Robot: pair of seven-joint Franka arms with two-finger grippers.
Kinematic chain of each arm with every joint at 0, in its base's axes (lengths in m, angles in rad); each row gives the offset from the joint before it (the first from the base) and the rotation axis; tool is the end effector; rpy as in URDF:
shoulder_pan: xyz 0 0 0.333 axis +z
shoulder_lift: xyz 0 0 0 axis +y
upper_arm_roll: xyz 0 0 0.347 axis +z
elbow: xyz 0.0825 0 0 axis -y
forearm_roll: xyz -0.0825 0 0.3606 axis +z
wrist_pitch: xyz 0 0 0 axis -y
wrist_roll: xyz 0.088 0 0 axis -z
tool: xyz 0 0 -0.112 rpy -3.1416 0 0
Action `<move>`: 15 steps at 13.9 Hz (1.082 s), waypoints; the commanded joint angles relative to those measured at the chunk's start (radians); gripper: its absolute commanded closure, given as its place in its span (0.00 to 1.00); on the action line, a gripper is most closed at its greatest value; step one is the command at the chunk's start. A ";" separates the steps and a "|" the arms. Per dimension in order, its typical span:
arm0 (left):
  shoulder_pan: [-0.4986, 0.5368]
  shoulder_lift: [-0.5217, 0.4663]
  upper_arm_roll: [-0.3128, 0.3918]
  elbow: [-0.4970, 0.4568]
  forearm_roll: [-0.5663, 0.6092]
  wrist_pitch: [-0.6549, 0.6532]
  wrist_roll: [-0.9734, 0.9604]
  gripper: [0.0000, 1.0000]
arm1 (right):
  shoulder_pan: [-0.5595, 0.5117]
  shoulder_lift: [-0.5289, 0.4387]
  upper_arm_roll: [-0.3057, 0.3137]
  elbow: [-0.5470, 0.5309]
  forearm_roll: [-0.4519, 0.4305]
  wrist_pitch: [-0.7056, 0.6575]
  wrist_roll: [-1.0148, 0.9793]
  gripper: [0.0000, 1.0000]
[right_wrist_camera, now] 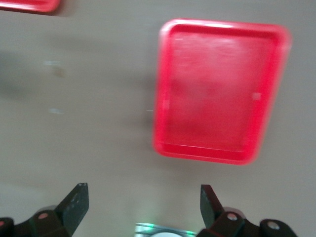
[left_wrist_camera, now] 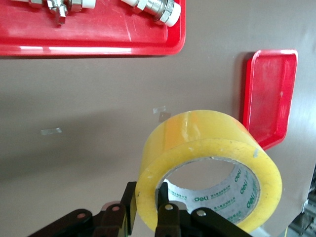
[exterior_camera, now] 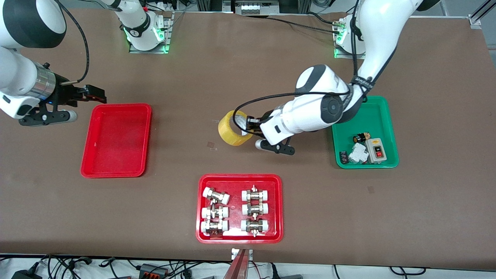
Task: Left arm passes tape to right arm into tray
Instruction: 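Lift the tape with the left gripper while the right gripper approaches, then grasp the tape with the right gripper beside the left gripper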
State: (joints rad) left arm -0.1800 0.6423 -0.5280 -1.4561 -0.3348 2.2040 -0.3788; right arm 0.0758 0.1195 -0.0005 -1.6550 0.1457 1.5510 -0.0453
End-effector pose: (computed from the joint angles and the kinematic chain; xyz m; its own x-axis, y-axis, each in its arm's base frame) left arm 0.5958 -0.4122 0.4013 0.9880 -0.0722 -0.1364 0.0158 -0.8319 0.5548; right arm 0.5515 0.0582 0.5480 0.9691 0.1209 -0.2148 0.0891 -0.9844 -0.1520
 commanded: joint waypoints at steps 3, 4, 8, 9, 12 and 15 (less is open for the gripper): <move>-0.024 0.016 0.006 0.046 0.020 0.002 -0.061 1.00 | -0.005 0.095 -0.004 0.018 0.312 -0.005 -0.031 0.00; -0.026 0.017 0.006 0.046 0.020 0.003 -0.061 1.00 | -0.005 0.110 -0.004 0.018 0.372 -0.005 -0.039 0.00; -0.041 0.034 0.008 0.045 0.022 0.061 -0.061 1.00 | 0.002 0.228 -0.003 0.061 0.612 0.012 -0.138 0.00; -0.052 0.048 0.008 0.045 0.023 0.103 -0.065 1.00 | 0.009 0.256 -0.001 0.078 0.656 0.032 -0.189 0.00; -0.075 0.069 0.009 0.046 0.020 0.161 -0.119 1.00 | 0.064 0.295 -0.001 0.083 0.738 0.124 -0.245 0.00; -0.131 0.077 0.045 0.049 0.019 0.225 -0.190 1.00 | 0.117 0.328 -0.001 0.087 0.752 0.231 -0.289 0.00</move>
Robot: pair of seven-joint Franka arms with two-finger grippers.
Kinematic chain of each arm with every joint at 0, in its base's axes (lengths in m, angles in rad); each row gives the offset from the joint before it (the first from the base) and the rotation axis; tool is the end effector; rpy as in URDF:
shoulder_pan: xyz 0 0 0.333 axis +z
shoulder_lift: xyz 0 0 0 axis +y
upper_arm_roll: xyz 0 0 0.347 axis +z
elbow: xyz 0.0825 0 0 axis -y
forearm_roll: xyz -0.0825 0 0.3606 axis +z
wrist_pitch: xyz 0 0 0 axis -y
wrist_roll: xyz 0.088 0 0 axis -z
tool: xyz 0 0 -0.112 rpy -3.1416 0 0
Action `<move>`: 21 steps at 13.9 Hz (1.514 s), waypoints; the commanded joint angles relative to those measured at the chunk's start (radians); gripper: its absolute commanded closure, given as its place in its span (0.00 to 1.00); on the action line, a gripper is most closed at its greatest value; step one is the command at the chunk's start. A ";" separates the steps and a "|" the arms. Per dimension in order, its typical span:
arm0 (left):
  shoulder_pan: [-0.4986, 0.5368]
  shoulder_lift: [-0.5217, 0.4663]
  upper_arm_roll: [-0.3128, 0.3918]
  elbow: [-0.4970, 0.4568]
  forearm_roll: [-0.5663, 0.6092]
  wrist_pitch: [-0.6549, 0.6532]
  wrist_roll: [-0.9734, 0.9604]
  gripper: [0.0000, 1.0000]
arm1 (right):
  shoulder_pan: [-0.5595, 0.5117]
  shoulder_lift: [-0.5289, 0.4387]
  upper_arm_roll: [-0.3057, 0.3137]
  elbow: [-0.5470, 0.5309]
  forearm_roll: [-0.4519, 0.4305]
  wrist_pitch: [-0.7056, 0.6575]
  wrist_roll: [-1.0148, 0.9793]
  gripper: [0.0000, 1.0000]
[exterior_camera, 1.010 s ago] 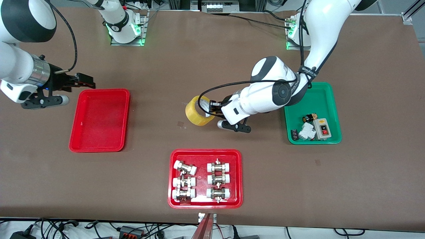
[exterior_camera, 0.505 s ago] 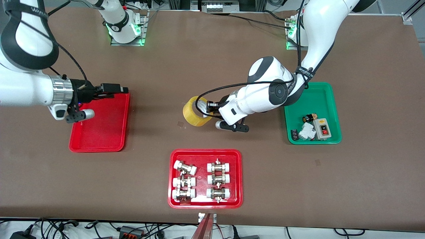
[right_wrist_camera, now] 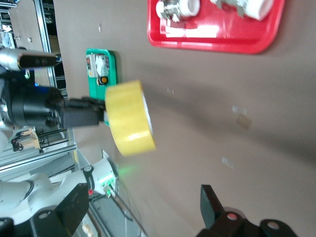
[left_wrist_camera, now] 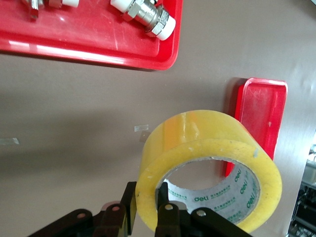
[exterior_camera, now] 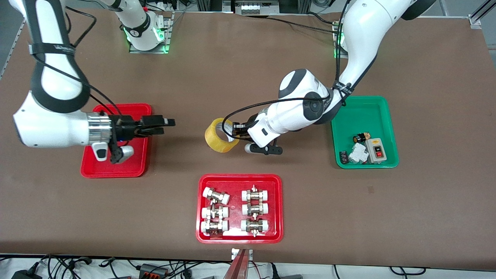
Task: Left arm passes tape to right arm into tray
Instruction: 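Grasp the tape with the right gripper beside the left gripper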
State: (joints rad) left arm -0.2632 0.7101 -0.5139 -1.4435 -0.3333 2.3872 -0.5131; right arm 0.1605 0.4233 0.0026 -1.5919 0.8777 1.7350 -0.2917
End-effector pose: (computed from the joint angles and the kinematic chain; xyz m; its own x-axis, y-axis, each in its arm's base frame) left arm 0.5918 -0.4544 0.3742 0.9891 0.0663 -0.1317 0.1313 -0.8018 0.5829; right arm 0.6268 0.1778 0.4344 0.9678 0.2233 -0.1161 0.0579 -0.6465 -0.7608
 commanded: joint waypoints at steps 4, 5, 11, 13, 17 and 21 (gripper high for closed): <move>-0.054 0.020 0.037 0.037 0.017 0.066 -0.084 1.00 | 0.079 0.092 -0.004 0.070 0.020 0.118 -0.096 0.00; -0.054 0.020 0.037 0.037 0.019 0.066 -0.084 1.00 | 0.088 0.100 -0.006 0.075 0.020 0.133 -0.099 0.00; -0.060 0.026 0.037 0.040 0.019 0.066 -0.084 1.00 | 0.174 0.141 -0.004 0.075 0.021 0.267 -0.099 0.00; -0.061 0.026 0.037 0.040 0.019 0.072 -0.085 1.00 | 0.185 0.144 -0.004 0.073 0.021 0.281 -0.099 0.00; -0.060 0.026 0.038 0.038 0.019 0.072 -0.085 1.00 | 0.185 0.144 -0.006 0.075 0.012 0.279 -0.103 0.53; -0.060 0.026 0.038 0.040 0.019 0.072 -0.085 1.00 | 0.183 0.141 -0.006 0.076 0.012 0.276 -0.101 1.00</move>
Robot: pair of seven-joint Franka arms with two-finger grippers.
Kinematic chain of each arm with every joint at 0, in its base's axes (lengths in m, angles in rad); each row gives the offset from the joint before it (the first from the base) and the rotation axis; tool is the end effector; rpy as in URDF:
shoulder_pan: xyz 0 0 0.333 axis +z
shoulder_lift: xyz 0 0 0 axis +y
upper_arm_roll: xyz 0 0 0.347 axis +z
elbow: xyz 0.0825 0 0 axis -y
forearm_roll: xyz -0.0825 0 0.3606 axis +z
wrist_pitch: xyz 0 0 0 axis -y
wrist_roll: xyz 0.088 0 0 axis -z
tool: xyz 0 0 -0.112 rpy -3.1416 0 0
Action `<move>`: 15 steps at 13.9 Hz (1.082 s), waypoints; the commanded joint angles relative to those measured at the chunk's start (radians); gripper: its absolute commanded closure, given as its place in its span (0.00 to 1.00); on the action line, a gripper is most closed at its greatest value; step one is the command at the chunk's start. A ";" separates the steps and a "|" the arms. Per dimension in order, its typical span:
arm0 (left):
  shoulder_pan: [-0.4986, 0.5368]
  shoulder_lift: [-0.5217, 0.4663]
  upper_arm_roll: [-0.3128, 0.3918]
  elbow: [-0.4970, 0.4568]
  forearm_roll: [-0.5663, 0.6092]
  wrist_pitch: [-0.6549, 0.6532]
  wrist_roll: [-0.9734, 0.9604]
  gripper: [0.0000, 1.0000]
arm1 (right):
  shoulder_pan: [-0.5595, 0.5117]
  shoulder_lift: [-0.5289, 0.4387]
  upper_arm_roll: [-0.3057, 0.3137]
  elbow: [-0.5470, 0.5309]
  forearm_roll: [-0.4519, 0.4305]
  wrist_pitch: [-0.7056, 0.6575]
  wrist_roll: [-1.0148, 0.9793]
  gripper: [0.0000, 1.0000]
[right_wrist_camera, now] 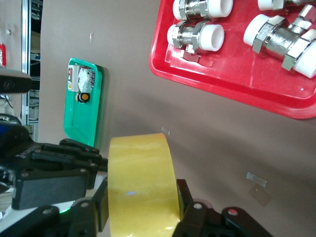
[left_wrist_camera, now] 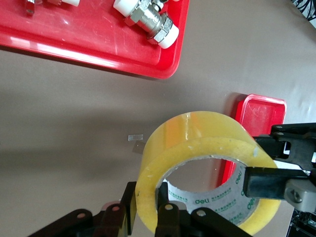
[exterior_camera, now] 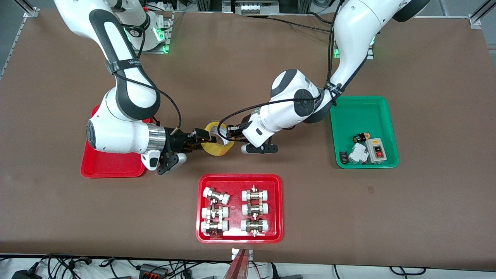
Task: Left arm passes tape to right arm into tray
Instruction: 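Grasp the tape with the right gripper beside the left gripper, then carry the tape with the right gripper while the left gripper withdraws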
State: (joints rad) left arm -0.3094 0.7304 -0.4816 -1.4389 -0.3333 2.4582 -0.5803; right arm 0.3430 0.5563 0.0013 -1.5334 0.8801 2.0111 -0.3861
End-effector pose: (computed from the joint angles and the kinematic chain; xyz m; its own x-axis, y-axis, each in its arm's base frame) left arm 0.5909 -0.4671 0.3628 0.9818 0.1388 -0.1297 0.1887 -0.7899 0.5835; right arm 0.6403 0.2817 0.3785 0.9597 0.2755 0.0548 0.2335 -0.6742 -0.7007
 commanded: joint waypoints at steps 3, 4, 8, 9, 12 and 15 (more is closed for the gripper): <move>-0.014 0.006 0.006 0.034 0.020 0.001 -0.010 0.54 | -0.001 0.008 -0.004 0.019 0.010 0.000 -0.008 1.00; -0.013 0.001 0.009 0.034 0.030 -0.001 -0.006 0.05 | -0.001 0.008 -0.004 0.024 0.010 0.000 -0.010 1.00; 0.087 -0.040 -0.012 0.026 0.065 -0.051 -0.001 0.00 | -0.013 0.007 -0.012 0.026 0.007 -0.006 -0.010 1.00; 0.102 -0.069 -0.012 0.028 0.065 -0.117 0.000 0.00 | -0.033 0.007 -0.015 0.024 0.003 -0.011 -0.014 1.00; 0.211 -0.137 -0.017 0.032 0.065 -0.347 0.045 0.00 | -0.149 0.002 -0.017 0.016 -0.018 -0.173 -0.107 1.00; 0.291 -0.193 -0.017 0.035 0.063 -0.516 0.144 0.00 | -0.274 0.008 -0.017 0.013 -0.124 -0.311 -0.190 1.00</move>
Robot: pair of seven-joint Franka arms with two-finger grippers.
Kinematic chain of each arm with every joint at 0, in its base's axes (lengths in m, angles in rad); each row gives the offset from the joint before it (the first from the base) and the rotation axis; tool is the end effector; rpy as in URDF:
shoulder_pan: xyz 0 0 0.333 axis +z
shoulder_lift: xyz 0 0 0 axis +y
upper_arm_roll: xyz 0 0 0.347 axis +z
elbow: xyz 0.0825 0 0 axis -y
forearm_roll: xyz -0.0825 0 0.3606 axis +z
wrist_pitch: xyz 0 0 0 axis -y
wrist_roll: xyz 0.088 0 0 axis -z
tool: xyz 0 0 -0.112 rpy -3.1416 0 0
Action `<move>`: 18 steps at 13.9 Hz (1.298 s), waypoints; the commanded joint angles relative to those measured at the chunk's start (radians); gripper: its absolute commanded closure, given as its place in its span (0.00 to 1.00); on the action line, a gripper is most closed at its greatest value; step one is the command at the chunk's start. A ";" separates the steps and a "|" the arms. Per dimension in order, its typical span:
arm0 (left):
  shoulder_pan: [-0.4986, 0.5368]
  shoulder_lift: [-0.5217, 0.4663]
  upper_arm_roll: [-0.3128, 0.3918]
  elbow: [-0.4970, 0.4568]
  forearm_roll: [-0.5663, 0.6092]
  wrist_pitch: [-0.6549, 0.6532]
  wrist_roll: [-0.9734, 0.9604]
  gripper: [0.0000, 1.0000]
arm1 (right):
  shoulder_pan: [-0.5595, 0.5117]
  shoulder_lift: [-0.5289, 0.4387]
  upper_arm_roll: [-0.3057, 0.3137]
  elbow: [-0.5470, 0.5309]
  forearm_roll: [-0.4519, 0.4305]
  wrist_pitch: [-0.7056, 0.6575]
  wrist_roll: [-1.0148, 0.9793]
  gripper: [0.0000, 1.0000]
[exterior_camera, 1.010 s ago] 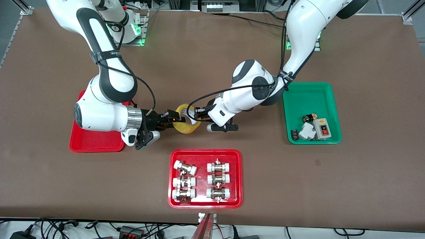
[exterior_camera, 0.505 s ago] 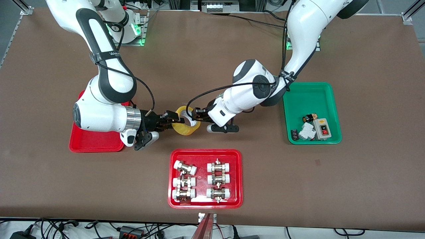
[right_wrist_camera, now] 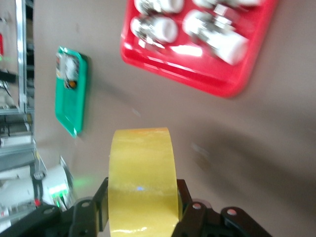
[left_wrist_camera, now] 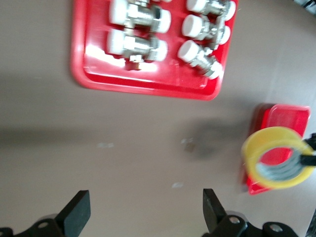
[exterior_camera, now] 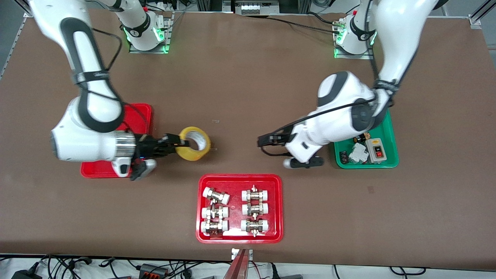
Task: Left arm passes tape to right arm into tray
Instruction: 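Carry the tape with the right gripper while the left gripper withdraws, then lower the tape into the empty red tray and open the right gripper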
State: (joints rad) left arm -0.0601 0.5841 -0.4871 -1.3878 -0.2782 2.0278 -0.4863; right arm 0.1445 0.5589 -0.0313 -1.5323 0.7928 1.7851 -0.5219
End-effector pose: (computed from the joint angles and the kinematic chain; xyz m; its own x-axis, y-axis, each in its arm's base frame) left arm 0.6407 -0.3157 0.4476 0.9798 0.0890 -0.1791 0.1644 -0.8681 0.4684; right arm 0.6591 0.1437 0.3650 0.9433 0.3319 -0.0042 0.2336 -0.6729 -0.7019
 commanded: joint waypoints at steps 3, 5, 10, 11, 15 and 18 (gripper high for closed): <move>0.118 -0.111 -0.011 -0.016 0.010 -0.263 0.058 0.00 | -0.192 0.018 0.016 -0.028 -0.069 -0.156 -0.197 1.00; 0.157 -0.131 -0.007 0.007 0.014 -0.346 0.060 0.00 | -0.256 0.064 0.016 -0.029 -0.124 -0.182 -0.297 1.00; 0.264 -0.188 -0.002 0.021 0.111 -0.498 0.283 0.00 | -0.381 0.154 0.016 -0.028 -0.187 -0.210 -0.500 1.00; 0.298 -0.202 -0.005 0.019 0.116 -0.536 0.339 0.00 | -0.388 0.165 0.016 -0.028 -0.197 -0.210 -0.513 1.00; 0.353 -0.315 0.047 -0.081 0.194 -0.587 0.554 0.00 | -0.416 0.196 0.016 -0.028 -0.210 -0.210 -0.552 1.00; 0.349 -0.388 0.048 -0.177 0.261 -0.578 0.555 0.00 | -0.430 0.203 0.016 -0.026 -0.230 -0.202 -0.558 0.90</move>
State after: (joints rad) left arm 0.2998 0.2800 -0.4470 -1.4667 -0.0743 1.4314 0.0405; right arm -0.2582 0.7549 -0.0337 -1.5723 0.5921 1.5890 -1.0588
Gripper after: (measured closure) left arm 0.000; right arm 0.458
